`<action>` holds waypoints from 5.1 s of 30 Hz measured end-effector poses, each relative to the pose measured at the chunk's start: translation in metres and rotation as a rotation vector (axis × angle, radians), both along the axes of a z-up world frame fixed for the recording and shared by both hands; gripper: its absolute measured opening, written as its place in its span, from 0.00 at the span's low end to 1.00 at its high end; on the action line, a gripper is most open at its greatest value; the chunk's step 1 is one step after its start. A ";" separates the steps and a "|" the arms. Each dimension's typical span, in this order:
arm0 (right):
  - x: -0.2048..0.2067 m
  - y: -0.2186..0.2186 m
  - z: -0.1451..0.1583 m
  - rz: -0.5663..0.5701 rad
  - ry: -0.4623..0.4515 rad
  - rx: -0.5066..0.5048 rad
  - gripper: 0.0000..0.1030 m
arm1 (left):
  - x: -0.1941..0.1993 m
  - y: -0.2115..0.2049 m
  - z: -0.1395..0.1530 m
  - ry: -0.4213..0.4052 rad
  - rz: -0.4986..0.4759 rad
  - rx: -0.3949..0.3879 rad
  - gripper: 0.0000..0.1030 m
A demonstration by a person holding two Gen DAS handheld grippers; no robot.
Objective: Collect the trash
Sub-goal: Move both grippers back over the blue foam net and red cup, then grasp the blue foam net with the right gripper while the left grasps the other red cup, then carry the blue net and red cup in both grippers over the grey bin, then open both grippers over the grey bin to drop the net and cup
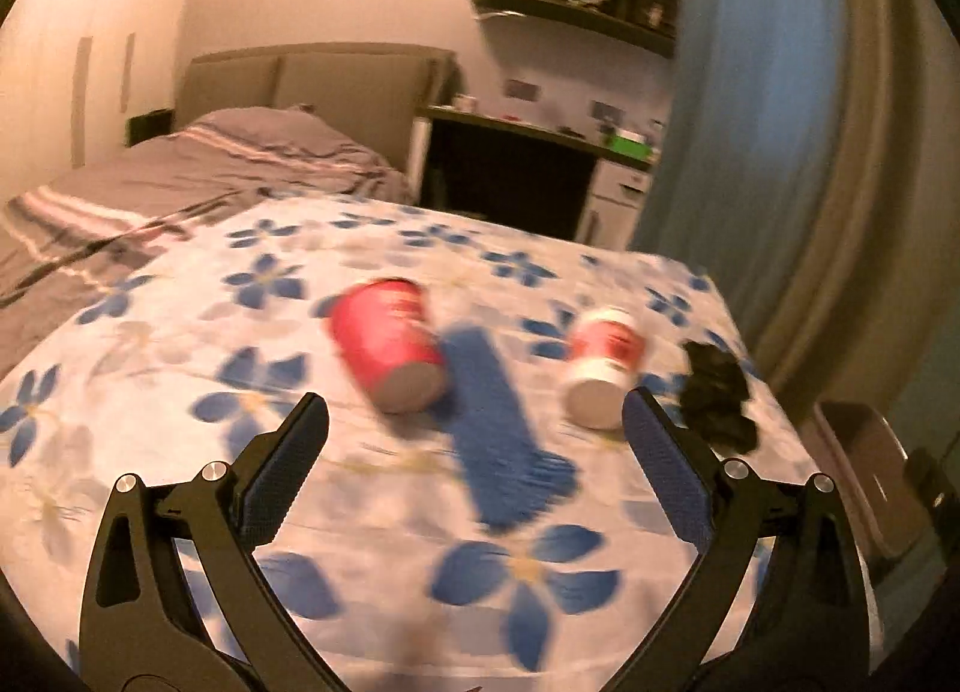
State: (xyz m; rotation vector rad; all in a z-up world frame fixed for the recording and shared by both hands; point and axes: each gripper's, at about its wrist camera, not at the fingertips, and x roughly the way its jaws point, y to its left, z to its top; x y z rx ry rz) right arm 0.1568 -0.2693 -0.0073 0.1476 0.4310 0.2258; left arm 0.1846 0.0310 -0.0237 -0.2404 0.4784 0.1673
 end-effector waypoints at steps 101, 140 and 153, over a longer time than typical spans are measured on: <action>0.000 -0.015 0.019 0.016 -0.009 0.006 0.11 | 0.004 -0.033 0.017 -0.035 -0.261 -0.058 0.62; -0.025 -0.157 0.007 -0.274 -0.003 0.052 0.11 | 0.013 -0.270 0.029 -0.075 -0.709 0.031 0.62; -0.015 -0.166 0.001 -0.307 0.022 0.053 0.12 | 0.027 -0.295 0.017 -0.064 -0.765 0.021 0.62</action>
